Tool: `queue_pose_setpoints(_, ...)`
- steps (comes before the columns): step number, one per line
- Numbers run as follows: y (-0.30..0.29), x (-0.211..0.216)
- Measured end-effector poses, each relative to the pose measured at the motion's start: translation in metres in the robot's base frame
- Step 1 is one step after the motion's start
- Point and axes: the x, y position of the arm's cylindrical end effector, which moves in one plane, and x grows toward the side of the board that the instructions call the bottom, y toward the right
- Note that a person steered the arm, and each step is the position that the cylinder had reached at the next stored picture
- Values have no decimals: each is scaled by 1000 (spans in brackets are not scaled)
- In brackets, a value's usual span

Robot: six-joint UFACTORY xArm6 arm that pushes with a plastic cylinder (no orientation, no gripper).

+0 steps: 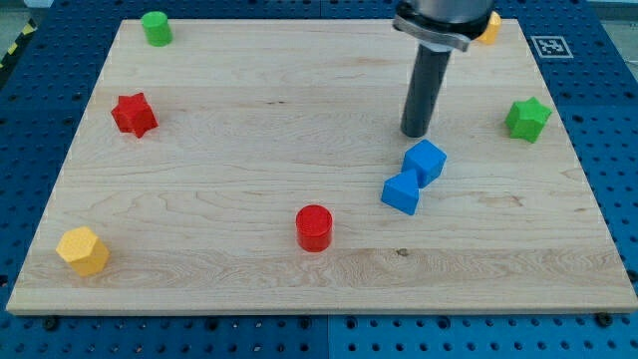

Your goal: Move the blue cube towards the bottom right

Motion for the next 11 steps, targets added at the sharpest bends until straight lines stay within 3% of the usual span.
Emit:
queue_pose_setpoints(6,13,71)
queue_pose_setpoints(11,89,151)
